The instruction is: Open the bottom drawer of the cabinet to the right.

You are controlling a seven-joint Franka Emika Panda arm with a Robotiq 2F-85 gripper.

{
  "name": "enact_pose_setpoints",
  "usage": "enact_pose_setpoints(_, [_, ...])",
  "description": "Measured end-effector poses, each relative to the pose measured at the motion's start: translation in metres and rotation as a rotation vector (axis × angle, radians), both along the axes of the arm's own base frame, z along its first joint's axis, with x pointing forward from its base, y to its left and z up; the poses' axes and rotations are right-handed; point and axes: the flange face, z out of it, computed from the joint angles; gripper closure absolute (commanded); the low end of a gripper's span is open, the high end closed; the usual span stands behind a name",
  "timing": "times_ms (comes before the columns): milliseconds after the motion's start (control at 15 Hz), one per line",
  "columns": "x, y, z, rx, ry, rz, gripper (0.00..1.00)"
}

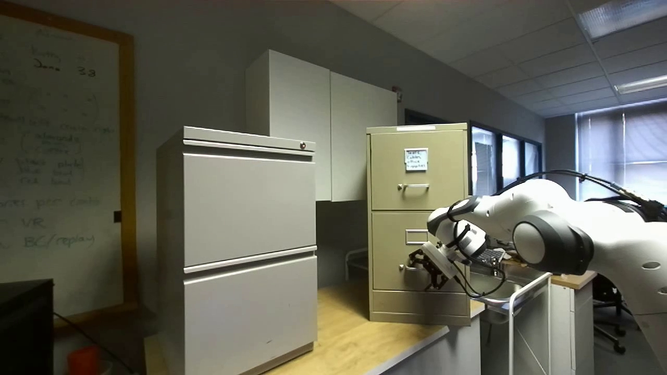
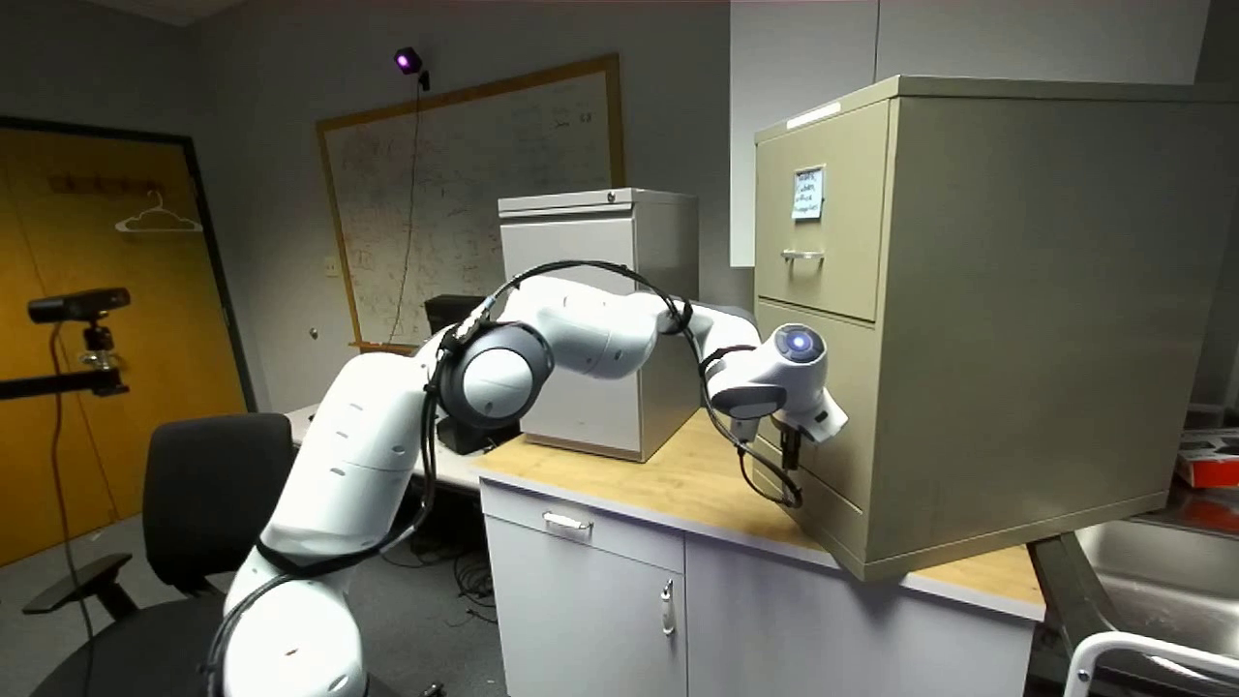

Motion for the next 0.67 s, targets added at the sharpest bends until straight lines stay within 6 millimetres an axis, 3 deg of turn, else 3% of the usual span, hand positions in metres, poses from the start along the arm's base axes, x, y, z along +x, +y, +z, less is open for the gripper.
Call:
enact_pose_setpoints(67, [0.0, 0.0, 0.0, -0.003, 0.0, 0.005, 0.25])
enact_pose_setpoints(133, [0.0, 0.0, 0.0, -0.004, 0.001, 0.006, 0.25])
enact_pose_setpoints(267, [0.001, 0.0, 0.003, -0.007, -0.003, 0.007, 0.38])
enact_pose_setpoints(667, [0.003, 0.002, 0.021, -0.021, -0.03, 0.009, 0.84])
